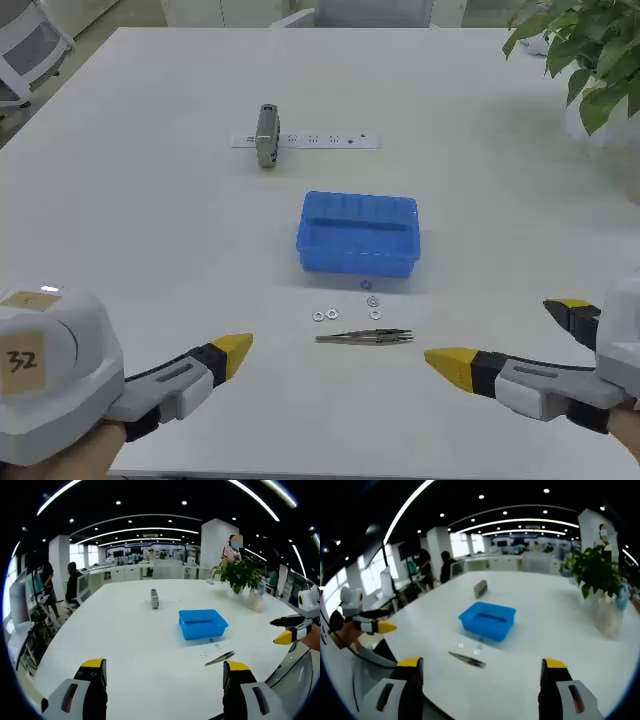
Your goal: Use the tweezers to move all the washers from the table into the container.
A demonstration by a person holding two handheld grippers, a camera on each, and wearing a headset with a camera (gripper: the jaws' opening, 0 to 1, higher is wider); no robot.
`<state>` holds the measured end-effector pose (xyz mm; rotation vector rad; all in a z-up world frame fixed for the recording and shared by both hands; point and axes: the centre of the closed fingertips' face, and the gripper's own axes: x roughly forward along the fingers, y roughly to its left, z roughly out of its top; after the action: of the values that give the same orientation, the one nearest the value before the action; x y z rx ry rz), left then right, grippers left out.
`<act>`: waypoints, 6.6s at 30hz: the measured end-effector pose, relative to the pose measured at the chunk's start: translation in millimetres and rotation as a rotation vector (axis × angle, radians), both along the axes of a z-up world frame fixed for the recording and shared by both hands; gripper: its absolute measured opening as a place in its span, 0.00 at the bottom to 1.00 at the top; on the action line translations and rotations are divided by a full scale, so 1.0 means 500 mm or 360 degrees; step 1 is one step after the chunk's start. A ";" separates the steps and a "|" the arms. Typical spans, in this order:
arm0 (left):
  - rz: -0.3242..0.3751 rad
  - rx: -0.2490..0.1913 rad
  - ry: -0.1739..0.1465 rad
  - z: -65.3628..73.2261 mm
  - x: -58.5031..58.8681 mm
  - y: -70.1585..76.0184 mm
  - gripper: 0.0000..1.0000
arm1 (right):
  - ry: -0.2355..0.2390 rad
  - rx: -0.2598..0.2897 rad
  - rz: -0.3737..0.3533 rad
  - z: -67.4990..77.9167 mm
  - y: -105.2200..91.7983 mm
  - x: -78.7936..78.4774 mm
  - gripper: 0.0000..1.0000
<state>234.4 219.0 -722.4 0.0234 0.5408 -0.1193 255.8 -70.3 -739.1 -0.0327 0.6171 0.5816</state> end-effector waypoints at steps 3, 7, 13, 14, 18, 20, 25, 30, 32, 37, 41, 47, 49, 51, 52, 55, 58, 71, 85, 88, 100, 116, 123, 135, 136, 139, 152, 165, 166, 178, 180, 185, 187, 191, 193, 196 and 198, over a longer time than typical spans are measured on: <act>0.0007 -0.0007 0.0005 -0.002 -0.001 0.000 0.99 | 0.0000 -0.0005 0.0002 0.002 0.001 -0.002 0.94; 0.0004 -0.0008 0.0007 -0.002 -0.001 -0.001 0.99 | -0.0001 -0.0006 0.0001 0.001 -0.003 0.000 0.94; -0.0019 -0.0001 0.0016 -0.006 0.001 -0.008 0.99 | 0.0014 -0.0011 0.0008 -0.005 -0.003 -0.002 0.94; -0.0024 0.0001 0.0017 -0.006 0.002 -0.009 0.99 | 0.0014 -0.0012 0.0009 -0.006 -0.002 -0.002 0.94; -0.0034 0.0005 0.0020 -0.007 0.004 -0.014 0.99 | 0.0022 -0.0019 0.0015 -0.011 -0.003 -0.001 0.94; -0.0037 0.0005 0.0022 -0.007 0.005 -0.016 0.99 | 0.0028 -0.0024 0.0017 -0.014 -0.004 -0.001 0.94; -0.0047 -0.0002 0.0030 -0.014 0.008 -0.022 0.99 | 0.0042 -0.0030 0.0020 -0.020 -0.005 0.003 0.94; -0.0059 0.0008 0.0040 -0.018 0.011 -0.025 0.99 | 0.0047 -0.0052 0.0027 -0.023 -0.003 0.004 0.94; -0.0063 -0.0002 0.0038 -0.018 0.013 -0.027 0.99 | 0.0052 -0.0053 0.0031 -0.024 0.000 0.004 0.94; -0.0077 0.0002 0.0047 -0.023 0.018 -0.030 0.99 | 0.0065 -0.0092 0.0050 -0.033 0.008 0.001 0.93; -0.0089 -0.0014 0.0048 -0.026 0.024 -0.032 0.99 | 0.0063 -0.0116 0.0057 -0.035 0.008 0.002 0.94; -0.0133 -0.0012 0.0048 -0.028 0.034 -0.039 0.99 | 0.0066 -0.0097 0.0044 -0.033 0.012 0.008 0.94; -0.0146 -0.0004 0.0047 -0.029 0.038 -0.040 0.99 | 0.0064 -0.0091 0.0039 -0.033 0.013 0.010 0.93; -0.0169 0.0013 0.0056 -0.032 0.041 -0.042 0.99 | 0.0066 -0.0087 0.0037 -0.035 0.016 0.012 0.93; -0.0186 0.0018 0.0057 -0.032 0.041 -0.044 0.99 | 0.0067 -0.0091 0.0036 -0.038 0.016 0.015 0.93; -0.0239 0.0012 0.0052 -0.031 0.043 -0.055 0.94 | 0.0061 -0.0091 0.0035 -0.038 0.018 0.020 0.92; -0.0271 0.0006 0.0075 -0.039 0.047 -0.066 0.92 | 0.0055 -0.0101 0.0039 -0.036 0.020 0.023 0.91; -0.0707 -0.0092 0.0198 -0.079 0.089 -0.154 0.52 | 0.0078 -0.0113 0.0046 -0.053 0.029 0.038 0.85; -0.1065 -0.0073 0.0397 -0.200 0.116 -0.232 0.25 | 0.0170 -0.0123 0.0102 -0.084 0.043 0.030 0.83; -0.1125 -0.0057 0.0391 -0.215 0.126 -0.249 0.22 | 0.0189 -0.0126 0.0108 -0.089 0.045 0.027 0.82; -0.1362 0.0083 0.0421 -0.262 0.127 -0.283 0.09 | 0.0235 -0.0146 0.0155 -0.102 0.054 0.025 0.81; -0.1553 0.0176 0.0381 -0.237 0.088 -0.293 0.00 | 0.0224 -0.0140 0.0288 -0.101 0.086 0.019 0.73; -0.1551 0.0177 0.0271 -0.165 0.086 -0.294 0.00 | 0.0181 -0.0153 0.0408 -0.089 0.120 0.017 0.63; -0.1562 0.0145 0.0111 -0.069 0.091 -0.304 0.00 | 0.0175 -0.0142 0.0662 -0.112 0.197 0.012 0.45; -0.1568 0.0150 0.0107 -0.068 0.092 -0.304 0.00 | 0.0177 -0.0138 0.0684 -0.117 0.204 0.013 0.42; -0.1576 0.0154 0.0103 -0.059 0.093 -0.304 0.00 | 0.0164 -0.0124 0.0760 -0.132 0.231 0.021 0.32; -0.1651 0.0178 0.0132 -0.059 0.082 -0.300 0.00 | 0.0065 -0.0173 0.1015 -0.152 0.304 0.051 0.08; -0.1581 0.0109 0.0142 -0.091 0.086 -0.309 0.00 | -0.0061 -0.0279 0.1109 -0.158 0.305 0.045 0.06; -0.1577 0.0112 0.0140 -0.093 0.087 -0.308 0.00 | -0.0059 -0.0277 0.1108 -0.158 0.305 0.046 0.06; -0.1518 0.0095 0.0122 -0.124 0.089 -0.314 0.01 | -0.0049 -0.0247 0.1077 -0.159 0.304 0.046 0.06; -0.1485 0.0078 0.0099 -0.119 0.091 -0.317 0.01 | -0.0063 -0.0257 0.1076 -0.158 0.304 0.047 0.06; -0.1435 0.0011 0.0052 -0.119 0.098 -0.322 0.01 | -0.0060 -0.0253 0.1063 -0.159 0.300 0.050 0.05; -0.1425 0.0004 0.0039 -0.118 0.099 -0.325 0.01 | -0.0065 -0.0252 0.1059 -0.159 0.299 0.051 0.05; -0.1465 0.0032 0.0022 -0.117 0.098 -0.327 0.00 | -0.0065 -0.0258 0.1059 -0.160 0.295 0.051 0.05; -0.1467 0.0039 0.0024 -0.117 0.098 -0.326 0.00 | -0.0058 -0.0250 0.1046 -0.160 0.296 0.051 0.05; -0.1451 0.0006 0.0046 -0.118 0.097 -0.324 0.00 | 0.0019 -0.0202 0.0975 -0.161 0.296 0.049 0.07; -0.1432 -0.0002 0.0068 -0.118 0.095 -0.320 0.00 | 0.0009 -0.0194 0.0937 -0.156 0.289 0.054 0.14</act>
<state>282.0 59.2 -781.3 0.2638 0.5401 -0.9991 282.9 74.1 -817.2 -0.3360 0.6485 1.1120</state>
